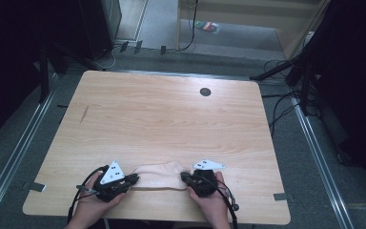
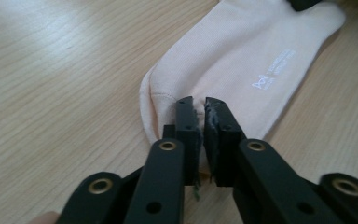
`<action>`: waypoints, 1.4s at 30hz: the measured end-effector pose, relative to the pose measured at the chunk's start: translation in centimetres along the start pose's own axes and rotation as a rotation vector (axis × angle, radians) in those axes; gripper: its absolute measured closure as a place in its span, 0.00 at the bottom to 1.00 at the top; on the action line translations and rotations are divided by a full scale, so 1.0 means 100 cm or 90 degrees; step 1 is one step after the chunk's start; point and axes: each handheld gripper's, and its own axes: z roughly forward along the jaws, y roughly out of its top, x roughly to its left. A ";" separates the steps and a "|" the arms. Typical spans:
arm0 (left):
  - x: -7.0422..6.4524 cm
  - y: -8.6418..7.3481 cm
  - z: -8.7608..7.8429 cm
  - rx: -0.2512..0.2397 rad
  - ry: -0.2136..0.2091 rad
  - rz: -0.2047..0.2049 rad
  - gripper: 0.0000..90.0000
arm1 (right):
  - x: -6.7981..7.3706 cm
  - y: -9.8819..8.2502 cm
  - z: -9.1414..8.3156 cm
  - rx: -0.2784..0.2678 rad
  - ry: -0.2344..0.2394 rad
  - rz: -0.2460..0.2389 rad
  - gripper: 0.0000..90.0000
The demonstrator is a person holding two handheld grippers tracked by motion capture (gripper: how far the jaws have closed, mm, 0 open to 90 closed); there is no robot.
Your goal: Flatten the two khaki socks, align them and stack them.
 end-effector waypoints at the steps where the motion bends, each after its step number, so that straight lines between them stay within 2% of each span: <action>1: 0.002 0.000 -0.001 -0.009 -0.002 -0.007 0.84 | 0.000 0.000 -0.001 -0.003 0.004 0.007 1.00; 3: 0.003 -0.001 -0.002 -0.017 -0.003 -0.010 0.81 | -0.002 0.001 -0.007 -0.036 0.029 0.026 1.00; 4: 0.005 -0.001 -0.004 -0.033 -0.014 -0.017 0.81 | -0.002 0.001 -0.007 -0.036 0.029 0.026 1.00; 5: 0.006 0.000 -0.005 -0.044 -0.016 -0.023 0.82 | -0.003 0.003 -0.012 -0.065 0.038 0.037 1.00; 6: 0.006 0.002 -0.006 -0.061 -0.015 -0.039 0.83 | -0.003 0.007 -0.014 -0.091 0.024 0.030 1.00; 7: 0.006 0.002 -0.006 -0.061 -0.015 -0.039 0.84 | -0.003 0.007 -0.014 -0.091 0.024 0.030 1.00; 9: 0.007 0.003 -0.005 -0.068 -0.009 -0.056 0.87 | -0.003 0.008 -0.007 -0.081 0.025 0.029 1.00; 10: 0.008 0.003 -0.001 -0.048 0.001 -0.061 0.92 | -0.002 0.008 0.003 -0.069 0.025 0.021 1.00; 11: 0.008 0.003 -0.001 -0.048 0.001 -0.061 0.94 | -0.002 0.008 0.003 -0.069 0.025 0.021 1.00; 12: 0.008 0.001 0.004 -0.010 0.017 -0.060 0.97 | 0.001 0.009 0.011 -0.060 0.021 0.003 1.00; 14: 0.009 0.001 0.004 -0.010 0.017 -0.061 0.99 | 0.002 0.008 0.017 -0.043 -0.009 -0.015 1.00; 19: 0.008 0.001 0.003 -0.014 0.018 -0.057 0.99 | -0.001 0.009 0.016 -0.043 -0.013 -0.007 1.00; 20: 0.008 0.001 0.003 -0.014 0.018 -0.057 0.97 | -0.001 0.009 0.016 -0.043 -0.013 -0.007 1.00; 21: 0.010 0.001 0.000 -0.037 0.000 -0.066 0.92 | -0.002 0.008 0.014 -0.048 -0.012 0.000 1.00; 22: 0.011 0.001 -0.002 -0.050 -0.004 -0.070 0.89 | -0.002 0.008 0.012 -0.057 -0.008 0.001 0.97; 23: 0.011 0.001 -0.002 -0.050 -0.004 -0.070 0.86 | -0.002 0.008 0.012 -0.057 -0.008 0.001 0.97; 24: 0.013 0.001 -0.005 -0.073 -0.008 -0.080 0.82 | -0.004 0.009 0.008 -0.079 0.004 0.006 0.87; 25: 0.015 0.001 -0.008 -0.089 -0.009 -0.087 0.82 | -0.004 0.009 0.008 -0.079 0.004 0.006 0.87; 26: 0.018 0.000 -0.011 -0.106 -0.010 -0.098 0.79 | -0.005 0.010 0.006 -0.089 0.002 0.007 0.82; 27: 0.023 0.000 -0.013 -0.121 -0.010 -0.112 0.70 | -0.008 0.011 0.002 -0.118 -0.012 -0.004 0.70; 28: 0.023 0.000 -0.013 -0.121 -0.010 -0.112 0.66 | -0.008 0.011 0.002 -0.118 -0.012 -0.004 0.70; 29: 0.025 0.000 -0.015 -0.134 -0.002 -0.122 0.58 | -0.011 0.012 -0.001 -0.137 -0.018 -0.010 0.58; 30: 0.028 0.000 -0.017 -0.143 0.021 -0.130 0.52 | -0.013 0.012 -0.002 -0.142 -0.019 -0.011 0.53; 32: 0.031 0.000 -0.020 -0.145 0.057 -0.149 0.42 | -0.017 0.013 -0.004 -0.151 -0.016 -0.012 0.44; 33: 0.031 0.000 -0.020 -0.145 0.057 -0.149 0.38 | -0.017 0.013 -0.004 -0.151 -0.016 -0.012 0.44; 34: 0.034 0.000 -0.023 -0.152 0.077 -0.171 0.33 | -0.022 0.013 -0.007 -0.157 -0.018 -0.011 0.38; 35: 0.034 0.000 -0.023 -0.152 0.077 -0.171 0.29 | -0.022 0.013 -0.007 -0.157 -0.018 -0.011 0.38; 36: 0.036 0.000 -0.025 -0.151 0.087 -0.175 0.26 | -0.026 0.014 -0.011 -0.165 -0.023 -0.006 0.32; 37: 0.037 -0.001 -0.026 -0.152 0.093 -0.183 0.26 | -0.026 0.014 -0.011 -0.165 -0.023 -0.006 0.32; 38: 0.041 -0.001 -0.028 -0.149 0.102 -0.191 0.18 | -0.031 0.015 -0.015 -0.176 -0.027 -0.005 0.27; 42: 0.046 -0.003 -0.031 -0.152 0.117 -0.202 0.15 | -0.038 0.016 -0.021 -0.179 -0.043 0.001 0.21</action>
